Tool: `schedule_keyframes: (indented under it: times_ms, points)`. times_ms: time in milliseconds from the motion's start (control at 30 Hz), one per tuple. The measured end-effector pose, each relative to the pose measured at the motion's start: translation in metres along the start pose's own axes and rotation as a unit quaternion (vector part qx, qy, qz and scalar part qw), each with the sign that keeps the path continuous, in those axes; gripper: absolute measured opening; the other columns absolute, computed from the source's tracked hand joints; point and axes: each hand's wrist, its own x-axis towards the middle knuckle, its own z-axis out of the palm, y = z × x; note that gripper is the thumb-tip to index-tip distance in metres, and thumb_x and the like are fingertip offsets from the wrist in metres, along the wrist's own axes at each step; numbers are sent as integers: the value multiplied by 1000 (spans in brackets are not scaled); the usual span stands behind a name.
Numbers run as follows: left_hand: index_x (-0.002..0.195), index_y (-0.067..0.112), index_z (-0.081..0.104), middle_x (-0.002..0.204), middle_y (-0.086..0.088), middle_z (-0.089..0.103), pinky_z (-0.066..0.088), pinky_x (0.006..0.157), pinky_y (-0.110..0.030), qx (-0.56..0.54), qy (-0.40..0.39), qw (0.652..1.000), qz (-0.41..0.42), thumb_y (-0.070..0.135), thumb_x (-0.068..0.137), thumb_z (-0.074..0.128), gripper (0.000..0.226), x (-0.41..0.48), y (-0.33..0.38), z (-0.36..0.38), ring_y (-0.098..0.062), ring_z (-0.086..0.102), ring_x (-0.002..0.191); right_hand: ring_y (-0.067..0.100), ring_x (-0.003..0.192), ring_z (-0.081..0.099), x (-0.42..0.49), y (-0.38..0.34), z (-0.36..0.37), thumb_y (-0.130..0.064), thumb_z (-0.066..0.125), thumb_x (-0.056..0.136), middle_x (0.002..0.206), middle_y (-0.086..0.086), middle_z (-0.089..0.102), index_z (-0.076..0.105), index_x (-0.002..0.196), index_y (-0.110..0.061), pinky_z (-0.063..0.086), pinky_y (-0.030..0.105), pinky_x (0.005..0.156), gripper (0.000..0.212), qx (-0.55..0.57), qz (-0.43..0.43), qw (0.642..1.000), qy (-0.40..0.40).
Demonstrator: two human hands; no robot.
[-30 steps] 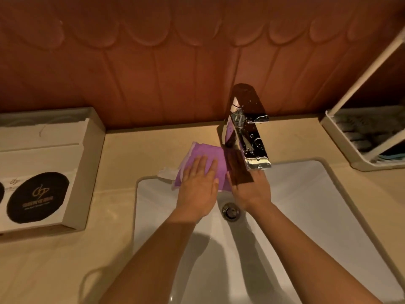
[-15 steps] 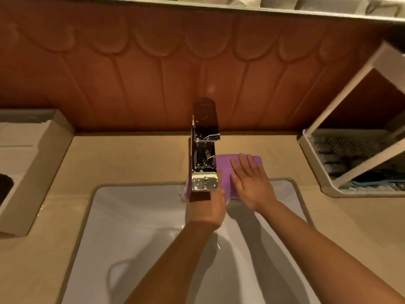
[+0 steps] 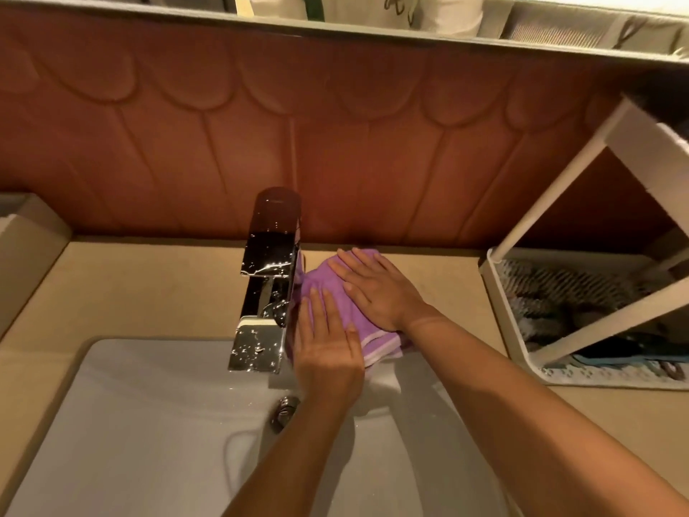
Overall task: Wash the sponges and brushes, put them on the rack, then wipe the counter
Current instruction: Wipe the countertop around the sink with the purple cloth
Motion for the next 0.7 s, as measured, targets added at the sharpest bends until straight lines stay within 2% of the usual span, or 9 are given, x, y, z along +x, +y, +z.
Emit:
schedule_keyframes:
  times_ms: [67, 133, 200, 233, 267, 333, 467, 600, 700]
  points:
    - [134, 3, 38, 134, -21, 53, 26, 104, -37, 7, -23, 999, -27, 33, 99, 8, 56, 8, 7, 4, -34, 49, 123, 12, 147, 5, 3, 8, 2, -39, 11, 100, 159, -9, 8, 10, 150, -31, 0, 30, 117, 50, -5, 5, 1000, 5]
    - [138, 3, 35, 140, -21, 47, 25, 105, -39, 21, -18, 998, -50, 35, 97, -1, 64, 18, 14, 2, -33, 50, 126, 13, 147, 8, 5, 14, 5, -44, -2, 92, 158, -8, 14, 12, 149, -31, 3, 32, 117, 60, 0, 24, 1000, 16]
    - [148, 5, 13, 156, -16, 17, 9, 115, -36, 68, -15, 997, -30, 38, 93, -8, 68, 32, 19, 1, -26, 20, 144, 13, 146, 10, 4, 21, 6, -48, -9, 83, 158, -8, 17, 14, 149, -31, 6, 32, 116, 72, 9, 47, 998, 41]
    - [149, 8, 1, 159, -11, 2, 1, 118, -34, 62, -18, 998, -25, 37, 94, -5, 63, 40, 18, 3, -21, 4, 147, 12, 146, 11, 3, 23, 5, -47, -7, 85, 158, -8, 17, 15, 149, -30, 5, 31, 115, 70, 10, 58, 997, 51]
    - [149, 12, -4, 159, -7, -5, -4, 118, -32, 38, -31, 998, -33, 36, 96, -1, 59, 49, 19, 3, -18, -5, 147, 12, 146, 11, 2, 25, 5, -45, -1, 91, 158, -8, 17, 16, 149, -29, 4, 31, 115, 62, 12, 70, 996, 56]
    - [150, 16, -2, 160, -2, -5, -7, 118, -31, 9, -40, 999, -31, 33, 100, 9, 54, 63, 22, -1, -15, -8, 146, 11, 146, 11, -2, 31, 6, -38, 12, 99, 158, -9, 17, 17, 149, -28, 3, 30, 114, 52, 10, 89, 994, 62]
    - [150, 19, 7, 160, -1, 3, -6, 119, -31, -3, -42, 999, -18, 35, 100, 16, 53, 76, 26, -1, -15, -4, 147, 14, 145, 15, -8, 33, 12, -43, -3, 87, 156, -10, 22, 22, 148, -28, 1, 31, 114, 67, -3, 129, 987, 91]
    - [150, 15, 10, 159, -5, 9, -2, 119, -32, 55, -55, 996, 47, 35, 100, 17, 54, 84, 39, -1, -19, 3, 147, 18, 146, 10, -16, 39, 14, -35, 17, 98, 156, -8, 21, 24, 147, -26, 3, 38, 117, 50, 14, 205, 974, 99]
    - [150, 16, 10, 159, -5, 12, 2, 120, -33, 82, -56, 992, 84, 36, 100, 17, 54, 88, 43, 5, -20, 7, 147, 18, 147, 7, -23, 42, 15, -33, 21, 100, 157, -6, 18, 20, 147, -26, 2, 39, 118, 48, 21, 252, 963, 98]
